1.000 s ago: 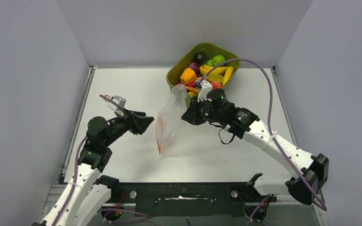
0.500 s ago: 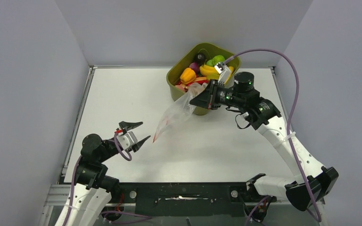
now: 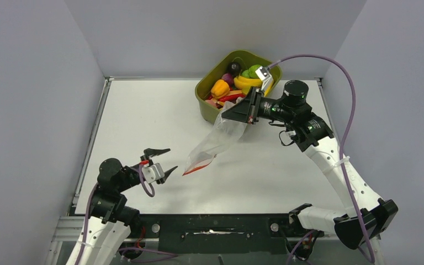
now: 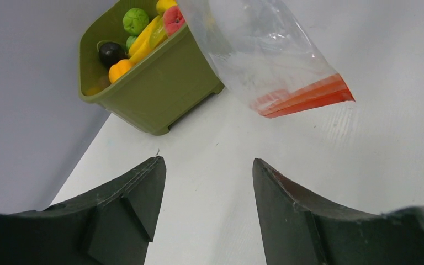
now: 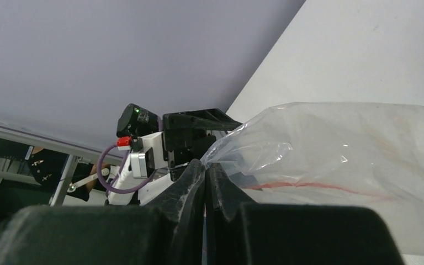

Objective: Place the food in the zip-top bag and seal the zipper
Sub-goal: Adjust the zipper food storage bag at the center of the board.

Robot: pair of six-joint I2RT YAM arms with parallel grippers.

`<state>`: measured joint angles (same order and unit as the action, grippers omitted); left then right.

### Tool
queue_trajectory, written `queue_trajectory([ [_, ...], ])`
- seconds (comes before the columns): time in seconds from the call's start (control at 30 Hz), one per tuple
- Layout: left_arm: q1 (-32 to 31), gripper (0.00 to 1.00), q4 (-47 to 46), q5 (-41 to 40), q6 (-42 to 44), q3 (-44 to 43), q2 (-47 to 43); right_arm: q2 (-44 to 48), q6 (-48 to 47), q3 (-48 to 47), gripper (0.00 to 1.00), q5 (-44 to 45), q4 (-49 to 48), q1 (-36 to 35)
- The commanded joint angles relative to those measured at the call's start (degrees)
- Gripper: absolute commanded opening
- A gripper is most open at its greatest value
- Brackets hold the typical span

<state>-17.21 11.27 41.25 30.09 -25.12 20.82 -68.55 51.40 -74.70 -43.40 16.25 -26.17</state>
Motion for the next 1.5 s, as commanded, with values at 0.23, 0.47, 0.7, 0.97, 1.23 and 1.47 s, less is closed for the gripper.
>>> queue_trajectory([
  [0.23,-0.1,0.6,-16.2,14.2,-15.8,3.0,-4.2,1.3,10.7,1.2,0.0,1.4,-13.8,0.4],
  [0.47,-0.1,0.58,-21.6,11.9,-18.5,6.9,-7.0,2.1,16.0,4.0,0.0,3.4,-18.5,0.3],
  [0.7,-0.1,0.46,-17.1,9.2,-13.2,6.0,-6.3,2.2,16.8,3.5,0.0,4.2,-18.4,0.3],
  [0.97,-0.1,0.44,-23.3,6.6,-14.6,8.0,-5.5,2.2,18.7,4.5,0.0,3.5,-20.6,-0.4],
  [1.23,-0.2,0.44,-32.4,6.9,-19.5,10.4,-3.4,2.0,19.4,4.8,0.0,3.9,-21.7,-1.8],
  [1.47,-0.2,0.37,-34.4,5.4,-18.9,10.5,-1.5,2.1,20.2,5.4,0.0,4.4,-23.2,-3.0],
])
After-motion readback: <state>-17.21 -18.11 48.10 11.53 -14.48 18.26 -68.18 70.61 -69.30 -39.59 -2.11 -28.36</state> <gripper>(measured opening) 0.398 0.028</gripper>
